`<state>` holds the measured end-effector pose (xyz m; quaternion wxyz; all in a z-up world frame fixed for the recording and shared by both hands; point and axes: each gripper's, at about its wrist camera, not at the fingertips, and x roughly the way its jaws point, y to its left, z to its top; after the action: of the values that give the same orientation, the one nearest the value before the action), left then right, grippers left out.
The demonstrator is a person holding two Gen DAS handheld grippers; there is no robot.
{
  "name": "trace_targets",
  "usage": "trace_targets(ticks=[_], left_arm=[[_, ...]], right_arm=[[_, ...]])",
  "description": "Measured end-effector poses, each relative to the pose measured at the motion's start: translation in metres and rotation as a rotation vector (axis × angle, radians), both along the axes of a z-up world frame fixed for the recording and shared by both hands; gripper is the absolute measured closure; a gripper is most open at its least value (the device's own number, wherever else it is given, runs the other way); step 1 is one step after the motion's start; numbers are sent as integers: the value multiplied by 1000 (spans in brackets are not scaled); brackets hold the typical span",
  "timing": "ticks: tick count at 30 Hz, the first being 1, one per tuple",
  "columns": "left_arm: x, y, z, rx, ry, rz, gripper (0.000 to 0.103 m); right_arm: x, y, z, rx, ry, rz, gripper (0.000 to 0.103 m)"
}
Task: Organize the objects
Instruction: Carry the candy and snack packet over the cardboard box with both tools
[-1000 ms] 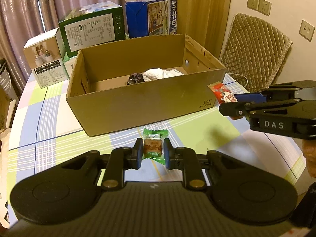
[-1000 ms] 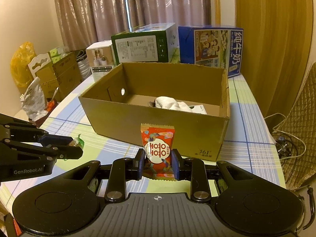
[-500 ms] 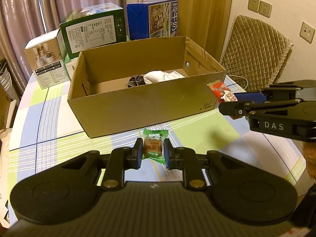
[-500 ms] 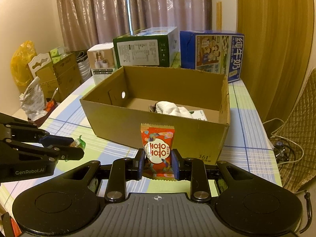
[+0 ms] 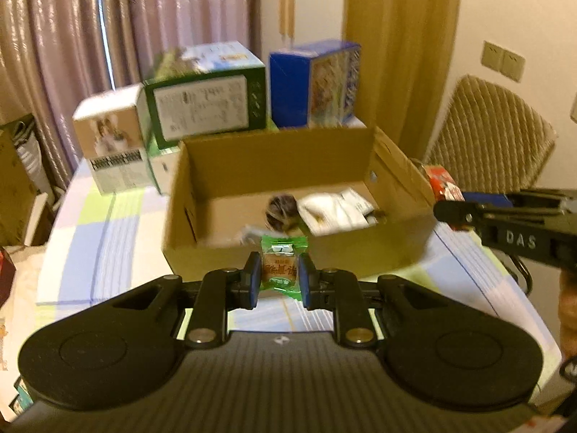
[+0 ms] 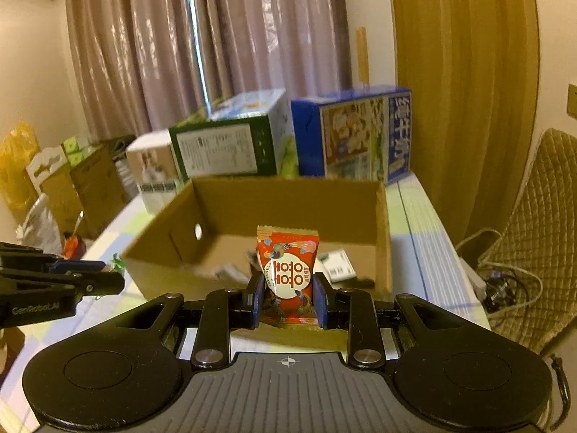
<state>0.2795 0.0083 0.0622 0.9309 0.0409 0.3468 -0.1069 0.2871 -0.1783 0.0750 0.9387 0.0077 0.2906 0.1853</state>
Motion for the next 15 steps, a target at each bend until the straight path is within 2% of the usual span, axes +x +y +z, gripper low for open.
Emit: trace_targets(ticks=[5,15], left_arm=[[13,9,11,-13,-22,19,86],[36,15,12,-12,-21,42,86]], right_arm=[[13,9,10,-1,-26,9,77],[34,32,7,-23,-17,44,77]])
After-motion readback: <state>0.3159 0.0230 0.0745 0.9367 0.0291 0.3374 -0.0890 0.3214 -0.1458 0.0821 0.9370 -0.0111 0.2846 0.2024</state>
